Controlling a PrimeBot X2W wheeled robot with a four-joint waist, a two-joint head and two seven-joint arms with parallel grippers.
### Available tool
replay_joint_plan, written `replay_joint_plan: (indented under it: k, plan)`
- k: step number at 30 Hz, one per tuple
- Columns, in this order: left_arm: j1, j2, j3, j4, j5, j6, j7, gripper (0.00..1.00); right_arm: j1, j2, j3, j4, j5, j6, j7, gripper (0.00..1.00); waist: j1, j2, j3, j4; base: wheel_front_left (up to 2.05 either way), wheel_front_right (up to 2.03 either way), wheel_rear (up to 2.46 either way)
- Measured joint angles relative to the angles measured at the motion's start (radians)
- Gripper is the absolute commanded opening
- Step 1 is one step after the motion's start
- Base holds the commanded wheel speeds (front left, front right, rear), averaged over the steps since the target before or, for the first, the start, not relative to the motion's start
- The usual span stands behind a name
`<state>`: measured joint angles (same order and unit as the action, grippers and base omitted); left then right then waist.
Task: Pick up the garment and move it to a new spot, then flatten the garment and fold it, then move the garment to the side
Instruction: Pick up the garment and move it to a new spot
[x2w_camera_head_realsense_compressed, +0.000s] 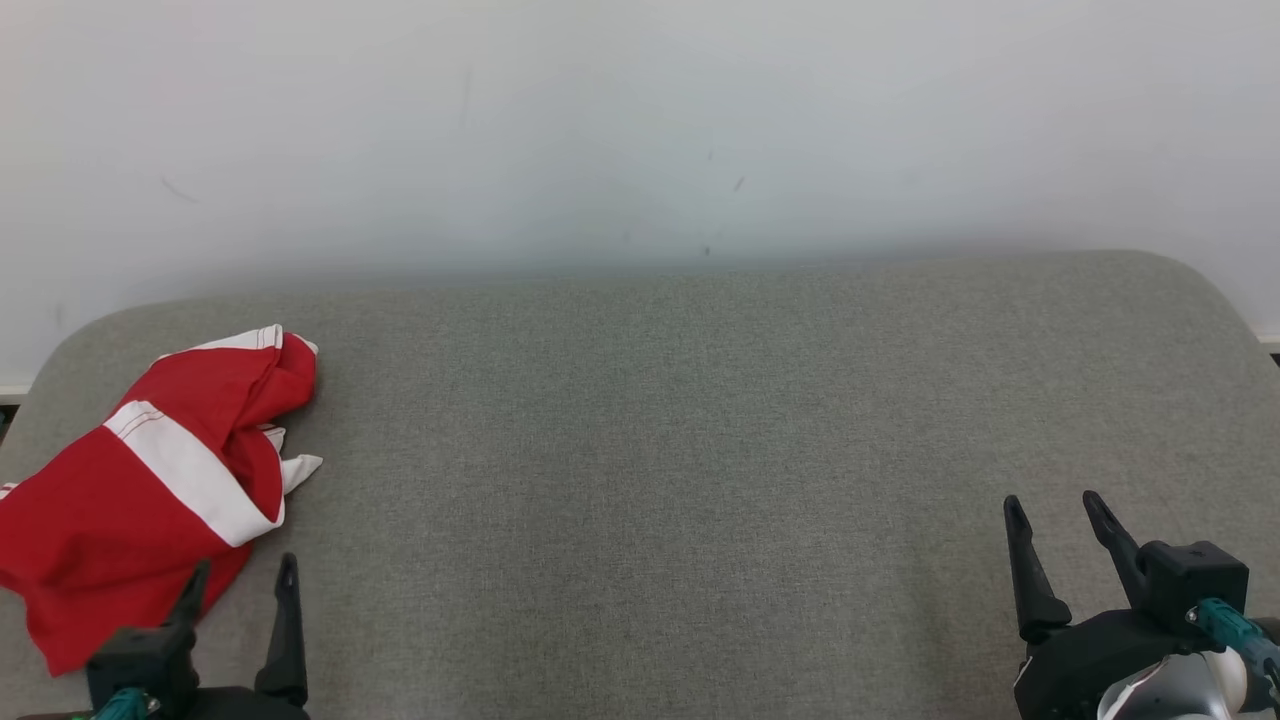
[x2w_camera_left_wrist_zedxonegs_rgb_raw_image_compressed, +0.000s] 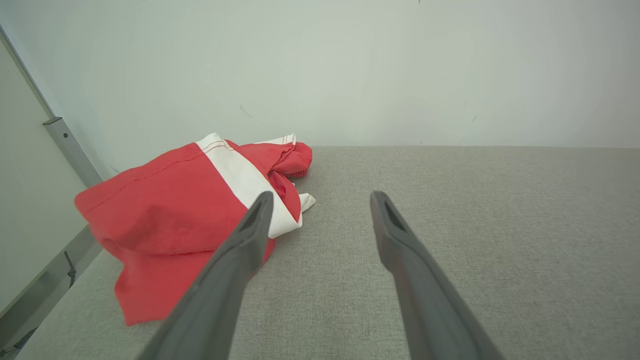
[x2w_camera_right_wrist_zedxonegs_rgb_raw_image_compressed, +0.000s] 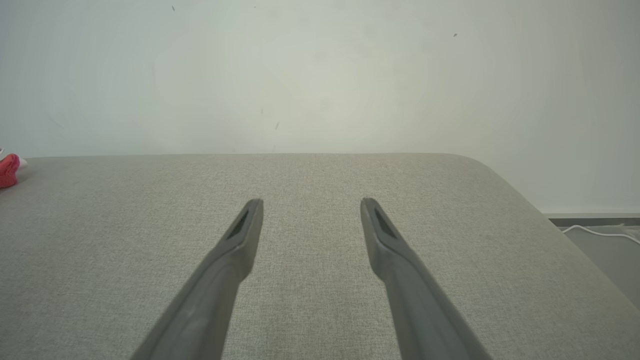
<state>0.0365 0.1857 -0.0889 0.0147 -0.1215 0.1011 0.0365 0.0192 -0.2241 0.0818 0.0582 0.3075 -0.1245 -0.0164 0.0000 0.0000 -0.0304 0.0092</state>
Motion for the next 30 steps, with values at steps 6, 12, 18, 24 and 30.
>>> replay_joint_plan:
  k: [6,12,18,24,30]
  plan:
    - [-0.002,0.019,-0.021,0.0,0.021,-0.024,0.018,1.0,0.0,-0.001,0.002,-0.001,-0.002,0.0,0.008,1.0,0.0,0.0,-0.001,0.003,0.0,0.0,0.0]
    - [-0.003,0.019,-0.028,0.006,0.021,-0.031,0.044,1.0,0.0,-0.001,0.007,-0.007,-0.003,0.0,0.011,1.0,0.0,0.0,-0.001,0.003,0.0,0.0,0.0]
    - [-0.003,0.021,-0.028,0.007,0.021,-0.032,0.07,1.0,0.0,-0.006,0.007,-0.016,-0.01,0.0,0.018,1.0,0.0,0.0,-0.001,0.006,0.0,0.0,0.0]
    - [-0.004,0.02,-0.025,0.003,0.018,-0.031,0.087,1.0,0.004,-0.008,0.005,-0.024,-0.01,0.0,0.026,1.0,0.0,0.0,-0.001,0.014,0.0,0.0,0.0]
    - [-0.005,0.017,-0.025,-0.006,0.017,-0.031,0.097,1.0,0.02,-0.012,-0.009,-0.028,-0.01,0.0,0.034,1.0,0.0,0.0,0.002,0.039,0.0,0.0,0.0]
